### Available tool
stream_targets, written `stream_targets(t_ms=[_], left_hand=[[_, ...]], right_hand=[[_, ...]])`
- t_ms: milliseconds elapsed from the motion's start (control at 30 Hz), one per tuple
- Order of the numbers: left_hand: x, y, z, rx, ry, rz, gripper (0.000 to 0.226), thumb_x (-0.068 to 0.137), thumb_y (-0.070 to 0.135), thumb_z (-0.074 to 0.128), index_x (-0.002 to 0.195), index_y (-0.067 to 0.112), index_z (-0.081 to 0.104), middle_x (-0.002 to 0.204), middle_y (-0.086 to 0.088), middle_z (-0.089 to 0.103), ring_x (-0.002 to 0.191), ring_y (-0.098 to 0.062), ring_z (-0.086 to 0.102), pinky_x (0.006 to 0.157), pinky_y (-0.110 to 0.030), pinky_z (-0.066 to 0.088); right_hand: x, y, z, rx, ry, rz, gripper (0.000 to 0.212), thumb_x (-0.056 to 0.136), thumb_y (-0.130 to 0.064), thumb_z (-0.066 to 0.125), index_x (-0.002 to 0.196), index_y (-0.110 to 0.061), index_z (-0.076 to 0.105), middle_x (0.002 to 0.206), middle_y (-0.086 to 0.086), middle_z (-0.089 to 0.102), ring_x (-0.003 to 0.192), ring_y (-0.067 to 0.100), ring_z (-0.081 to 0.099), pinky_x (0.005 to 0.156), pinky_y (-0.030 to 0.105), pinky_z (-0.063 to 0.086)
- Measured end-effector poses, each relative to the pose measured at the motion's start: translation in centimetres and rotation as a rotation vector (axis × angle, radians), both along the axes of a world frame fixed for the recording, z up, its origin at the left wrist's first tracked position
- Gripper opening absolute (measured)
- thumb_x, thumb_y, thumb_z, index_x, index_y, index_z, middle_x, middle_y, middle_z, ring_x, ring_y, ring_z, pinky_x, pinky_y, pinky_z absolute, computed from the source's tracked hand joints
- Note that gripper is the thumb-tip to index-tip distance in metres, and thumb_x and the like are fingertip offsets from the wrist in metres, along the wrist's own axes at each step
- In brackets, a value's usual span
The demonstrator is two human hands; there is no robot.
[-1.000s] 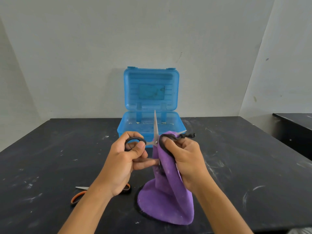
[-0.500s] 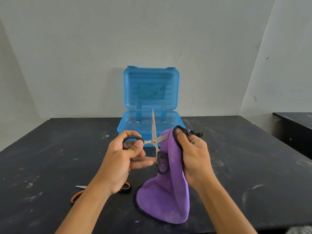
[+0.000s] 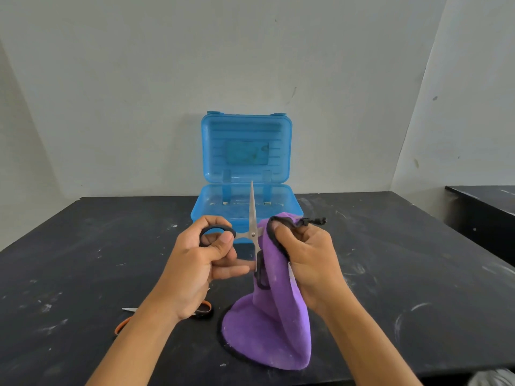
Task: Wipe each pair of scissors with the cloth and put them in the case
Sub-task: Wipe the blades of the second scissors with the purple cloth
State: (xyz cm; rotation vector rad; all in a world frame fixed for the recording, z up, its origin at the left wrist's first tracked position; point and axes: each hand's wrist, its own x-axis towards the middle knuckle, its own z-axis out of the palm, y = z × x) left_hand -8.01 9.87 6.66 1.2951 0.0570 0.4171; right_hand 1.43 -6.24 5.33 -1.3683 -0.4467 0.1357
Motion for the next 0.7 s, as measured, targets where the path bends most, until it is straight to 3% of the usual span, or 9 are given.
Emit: stream_targets(t_ms=[133,233,300,400,500,567,700], left_hand=[[-0.15,0.11,0.02,-0.003,0.006,-0.007,0.022,0.084,0.011,0.063,0.105,0.006,0.06,0.06,-0.011,0.056,0.078,-0.049,0.073,0.054,-0.031,0.062],[-0.15,-0.07,0.18,0.004,0.01,-0.008,0.022,0.086,0.01,0.062,0.107,0.005,0.059,0.062,-0.012,0.056,0.078,-0.049,0.074,0.055,-0.033,0.062],[-0.15,-0.07,0.35,0.004,0.008,-0.009,0.028,0.08,0.013,0.064,0.107,0.006,0.06,0.061,-0.012,0.056,0.077,-0.048,0.074,0.054,-0.033,0.062],[-0.22,-0.03,0.37,0.006,0.008,-0.009,0.028,0.08,0.014,0.064,0.107,0.006,0.059,0.059,-0.01,0.058,0.078,-0.048,0.074,0.055,-0.033,0.062],[-0.32,-0.1,0.28,0.004,0.01,-0.014,0.028,0.08,0.014,0.064,0.107,0.006,0.059,0.059,-0.01,0.058,0.079,-0.049,0.074,0.054,-0.033,0.062],[-0.34,-0.18,0.21,0.006,0.012,-0.016,0.025,0.082,0.012,0.063,0.107,0.006,0.059,0.06,-0.01,0.058,0.078,-0.048,0.074,0.054,-0.033,0.062],[-0.25,-0.22,0.27,0.007,0.014,-0.003,0.02,0.088,0.008,0.061,0.108,0.005,0.059,0.059,-0.01,0.057,0.077,-0.047,0.074,0.054,-0.033,0.062]], right_hand=[[0.5,-0.58,0.05,0.048,0.051,-0.031,0.029,0.103,-0.03,0.066,0.094,-0.008,0.082,0.091,0.023,0.08,0.084,0.044,0.078,0.079,0.056,0.066],[0.41,-0.55,0.21,0.062,0.078,-0.036,0.044,0.104,-0.038,0.064,0.098,0.004,0.076,0.093,0.045,0.067,0.073,0.059,0.064,0.074,0.076,0.057],[0.24,-0.5,0.19,0.052,0.089,-0.017,0.056,0.104,-0.043,0.061,0.103,0.012,0.069,0.093,0.054,0.055,0.072,0.056,0.056,0.074,0.083,0.049],[0.39,-0.7,-0.05,0.088,0.094,0.015,0.044,0.104,-0.04,0.064,0.101,0.003,0.076,0.097,0.047,0.065,0.081,0.06,0.066,0.081,0.075,0.057],[0.37,-0.98,-0.05,0.098,0.063,0.054,0.019,0.098,-0.024,0.075,0.097,-0.006,0.082,0.096,0.027,0.079,0.085,0.04,0.077,0.082,0.054,0.066],[0.26,-0.99,-0.01,0.078,0.051,0.045,0.017,0.097,-0.021,0.075,0.096,-0.006,0.082,0.096,0.024,0.08,0.088,0.04,0.078,0.086,0.057,0.065],[0.12,-0.64,0.22,0.043,0.106,-0.008,0.044,0.106,-0.039,0.06,0.102,0.002,0.077,0.096,0.041,0.071,0.083,0.058,0.07,0.083,0.074,0.058]])
